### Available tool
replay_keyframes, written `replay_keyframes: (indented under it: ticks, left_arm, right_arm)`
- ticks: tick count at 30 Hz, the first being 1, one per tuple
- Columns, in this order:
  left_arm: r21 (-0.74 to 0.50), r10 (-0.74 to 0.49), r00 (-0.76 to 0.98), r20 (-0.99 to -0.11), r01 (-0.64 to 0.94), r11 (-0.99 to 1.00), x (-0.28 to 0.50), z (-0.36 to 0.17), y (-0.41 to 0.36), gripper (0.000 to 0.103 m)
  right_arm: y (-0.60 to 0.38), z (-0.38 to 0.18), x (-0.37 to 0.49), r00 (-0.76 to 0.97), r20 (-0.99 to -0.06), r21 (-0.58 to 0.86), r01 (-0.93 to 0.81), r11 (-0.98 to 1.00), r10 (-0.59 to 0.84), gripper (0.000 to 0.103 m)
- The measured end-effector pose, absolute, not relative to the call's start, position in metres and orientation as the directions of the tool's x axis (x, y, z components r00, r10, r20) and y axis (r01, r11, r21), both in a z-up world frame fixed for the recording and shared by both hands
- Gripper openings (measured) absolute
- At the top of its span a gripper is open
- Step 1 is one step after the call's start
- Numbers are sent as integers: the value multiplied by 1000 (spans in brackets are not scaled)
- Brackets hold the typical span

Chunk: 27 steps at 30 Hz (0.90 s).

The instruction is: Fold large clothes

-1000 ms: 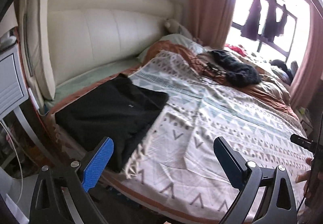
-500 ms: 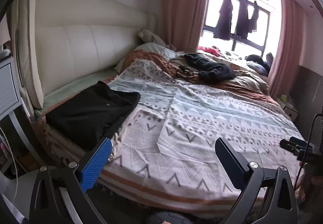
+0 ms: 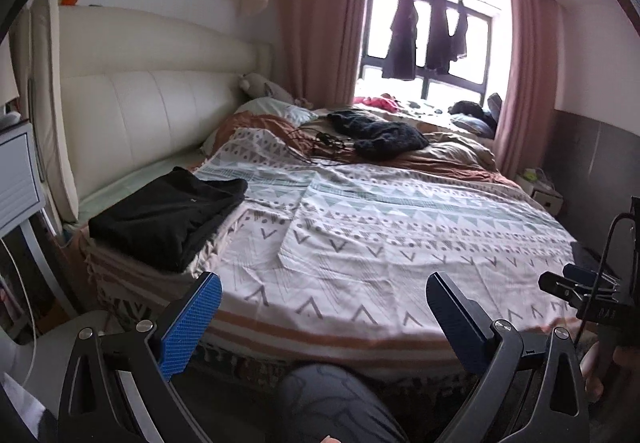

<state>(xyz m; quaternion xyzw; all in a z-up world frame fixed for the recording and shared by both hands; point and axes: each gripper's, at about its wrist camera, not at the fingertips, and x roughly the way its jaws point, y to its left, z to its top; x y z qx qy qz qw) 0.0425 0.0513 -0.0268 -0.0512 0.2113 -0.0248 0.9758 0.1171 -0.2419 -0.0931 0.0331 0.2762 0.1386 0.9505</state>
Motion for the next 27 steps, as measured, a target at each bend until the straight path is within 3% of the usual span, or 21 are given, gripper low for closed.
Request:
replay_keyframes:
  ticks: [27]
  left_arm:
    - [-86,-145,923,-356,122,989,-39,-32,24,102]
  right_arm:
    - [-256,-93,15,870,-448,112,-173,979,205,102]
